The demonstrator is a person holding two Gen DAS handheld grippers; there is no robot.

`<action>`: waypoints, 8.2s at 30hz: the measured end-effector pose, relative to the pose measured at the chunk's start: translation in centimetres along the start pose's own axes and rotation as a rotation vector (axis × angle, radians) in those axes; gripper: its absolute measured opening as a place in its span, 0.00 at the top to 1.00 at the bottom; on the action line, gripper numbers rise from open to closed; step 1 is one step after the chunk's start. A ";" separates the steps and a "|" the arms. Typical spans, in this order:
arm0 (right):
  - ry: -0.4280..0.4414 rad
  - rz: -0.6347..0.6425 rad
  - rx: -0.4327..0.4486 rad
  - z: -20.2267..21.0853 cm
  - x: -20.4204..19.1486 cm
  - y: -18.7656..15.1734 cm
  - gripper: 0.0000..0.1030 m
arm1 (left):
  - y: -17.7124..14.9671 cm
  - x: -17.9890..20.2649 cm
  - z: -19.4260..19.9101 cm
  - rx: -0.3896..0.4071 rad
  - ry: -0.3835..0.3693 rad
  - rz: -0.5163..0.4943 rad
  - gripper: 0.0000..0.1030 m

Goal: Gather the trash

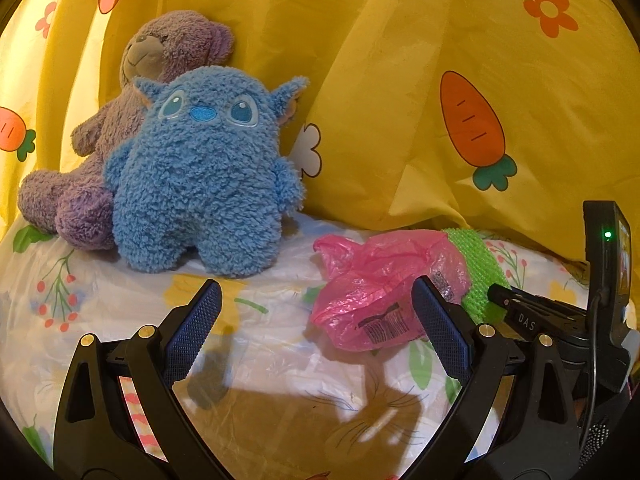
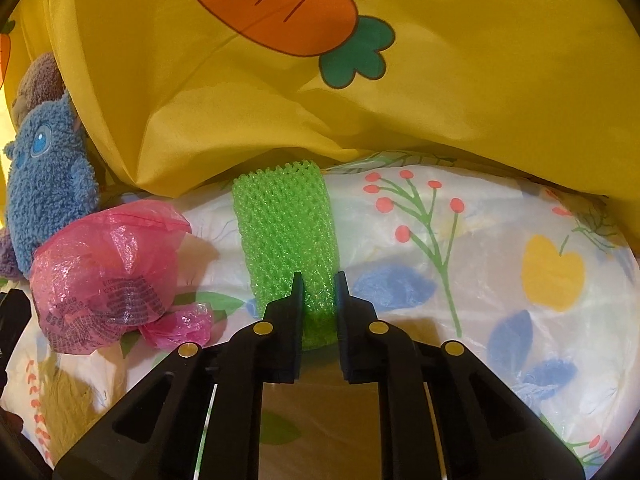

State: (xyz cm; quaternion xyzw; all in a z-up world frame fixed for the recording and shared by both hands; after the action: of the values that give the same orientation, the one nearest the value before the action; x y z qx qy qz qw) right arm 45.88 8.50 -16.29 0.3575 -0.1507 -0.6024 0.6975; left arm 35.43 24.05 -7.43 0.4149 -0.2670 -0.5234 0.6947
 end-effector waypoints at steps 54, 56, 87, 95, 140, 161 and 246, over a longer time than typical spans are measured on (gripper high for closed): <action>0.109 0.122 0.230 22.3 1.3 -7.6 0.85 | -2.8 6.3 11.3 0.007 -0.118 -0.091 1.00; 0.101 0.132 0.228 23.5 1.5 -8.7 0.85 | -3.1 6.5 12.9 0.019 -0.108 -0.094 1.00; -0.029 -0.101 0.332 35.0 12.8 -16.4 0.84 | -8.7 17.8 24.5 0.076 -0.335 -0.182 1.00; -0.134 -0.141 0.376 37.0 17.7 -15.8 0.84 | -8.3 24.6 25.4 0.084 -0.454 -0.251 1.00; -0.490 -0.424 0.467 40.5 39.7 -13.3 0.63 | -8.6 52.8 26.0 -0.052 -1.075 -0.368 0.70; -0.576 -0.301 0.526 41.8 34.3 -15.3 0.05 | -7.9 38.8 25.2 0.150 -0.565 -0.381 0.05; -0.447 -0.237 0.527 45.9 19.5 -21.4 0.05 | -12.9 21.9 32.4 0.124 -0.488 -0.314 0.05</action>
State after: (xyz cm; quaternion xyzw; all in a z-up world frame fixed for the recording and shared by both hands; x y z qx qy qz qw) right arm 5.23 -25.01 -3.06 0.3995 -0.4071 -0.6828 0.4566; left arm 9.57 -7.76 -3.27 0.3545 -0.3904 -0.6914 0.4939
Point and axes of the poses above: each gripper's, at about its wrist camera, not at the fingertips, and z roughly against the way its jaws point, x to its right, y to its top, the point moved 9 cm from there along -z, roughly the way its jaws point, and after that the axes turned 11 degrees about -z, right-handed, at the moved point
